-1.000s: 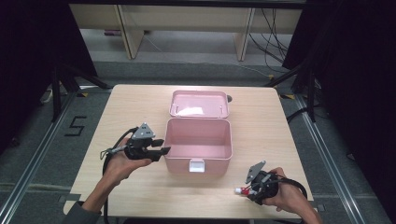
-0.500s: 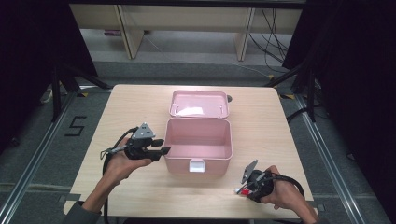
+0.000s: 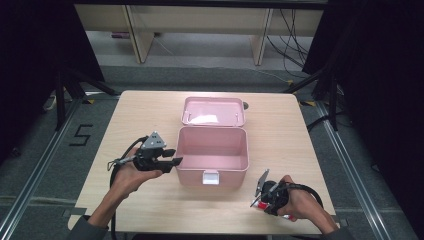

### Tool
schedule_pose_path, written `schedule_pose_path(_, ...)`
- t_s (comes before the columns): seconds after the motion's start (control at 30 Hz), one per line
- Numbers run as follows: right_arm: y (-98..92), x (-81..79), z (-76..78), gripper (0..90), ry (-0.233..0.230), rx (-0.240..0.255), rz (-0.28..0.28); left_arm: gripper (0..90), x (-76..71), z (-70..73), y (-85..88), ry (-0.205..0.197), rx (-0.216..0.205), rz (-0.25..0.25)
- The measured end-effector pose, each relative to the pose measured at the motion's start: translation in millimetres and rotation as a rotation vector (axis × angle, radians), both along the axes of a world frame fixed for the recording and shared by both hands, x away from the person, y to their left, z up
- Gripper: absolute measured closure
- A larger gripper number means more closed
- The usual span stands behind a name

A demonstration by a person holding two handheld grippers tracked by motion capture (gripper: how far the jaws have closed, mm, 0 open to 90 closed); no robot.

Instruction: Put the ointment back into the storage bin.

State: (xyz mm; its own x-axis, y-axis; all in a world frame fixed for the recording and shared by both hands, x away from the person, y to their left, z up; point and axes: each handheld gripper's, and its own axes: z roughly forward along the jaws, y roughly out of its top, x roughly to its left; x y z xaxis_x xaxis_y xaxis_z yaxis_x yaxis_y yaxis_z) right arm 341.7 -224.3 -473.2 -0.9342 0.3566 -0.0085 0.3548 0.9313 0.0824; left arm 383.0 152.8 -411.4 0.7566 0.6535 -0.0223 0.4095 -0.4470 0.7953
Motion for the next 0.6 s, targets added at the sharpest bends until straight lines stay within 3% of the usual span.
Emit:
schedule_pose_path(0.17,0.2,3.0,0.4,69.6,0.028,0.001,-0.024,58.2,0.1,0.1,0.0,-0.001,0.003,-0.002)
schedule_pose_path(0.3,-1.6,8.9,0.3,69.8,0.023,-0.015,0.034,58.2,0.3,0.1,0.1,0.000,0.001,-0.003)
schedule_pose_path(0.33,0.9,6.2,0.3,69.8,0.037,-0.003,-0.014,58.2,0.1,0.1,0.0,-0.002,0.002,-0.002)
schedule_pose_path(0.37,1.4,6.6,0.6,69.9,0.039,-0.008,-0.010,58.2,0.1,0.0,0.1,-0.001,0.002,-0.003)
schedule_pose_path(0.47,1.3,9.9,0.5,70.0,0.020,-0.042,0.023,58.2,0.4,0.1,0.1,0.000,0.000,-0.004)
schedule_pose_path(0.6,3.0,8.5,2.2,70.2,0.016,-0.046,0.024,58.2,0.4,0.1,0.2,-0.001,0.002,-0.005)
